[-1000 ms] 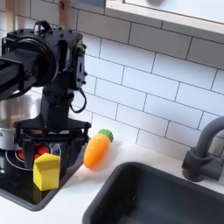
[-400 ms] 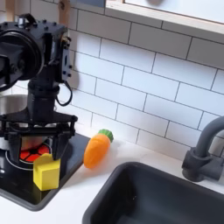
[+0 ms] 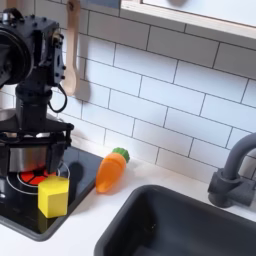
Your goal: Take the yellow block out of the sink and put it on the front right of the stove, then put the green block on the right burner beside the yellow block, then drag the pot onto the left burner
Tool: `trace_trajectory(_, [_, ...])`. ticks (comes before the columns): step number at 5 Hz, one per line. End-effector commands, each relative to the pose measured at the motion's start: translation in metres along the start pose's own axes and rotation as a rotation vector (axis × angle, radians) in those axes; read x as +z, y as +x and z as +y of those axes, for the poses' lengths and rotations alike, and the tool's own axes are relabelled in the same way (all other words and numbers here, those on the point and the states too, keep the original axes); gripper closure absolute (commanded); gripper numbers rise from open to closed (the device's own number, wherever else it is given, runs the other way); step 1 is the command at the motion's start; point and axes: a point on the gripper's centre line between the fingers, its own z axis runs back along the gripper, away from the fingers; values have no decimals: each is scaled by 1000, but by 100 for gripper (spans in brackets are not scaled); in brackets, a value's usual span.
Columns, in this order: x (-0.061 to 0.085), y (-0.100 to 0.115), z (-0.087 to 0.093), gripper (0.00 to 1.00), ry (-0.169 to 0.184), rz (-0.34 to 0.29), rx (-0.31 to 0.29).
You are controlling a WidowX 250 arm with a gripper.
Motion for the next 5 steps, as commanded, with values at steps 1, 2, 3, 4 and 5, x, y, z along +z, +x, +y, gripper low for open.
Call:
trace_trajectory(1, [0,10,13,0,-1,-7,6])
trace_trajectory(2, [-2,14,20,0,0,-3,14])
trace_trajectory(3, [-5,21,28,0,5,-2,31])
trace_trajectory(4, [-9,31,33,0,2,-20,47])
trace_trajectory(5, [-16,41,40,0,8,-19,58])
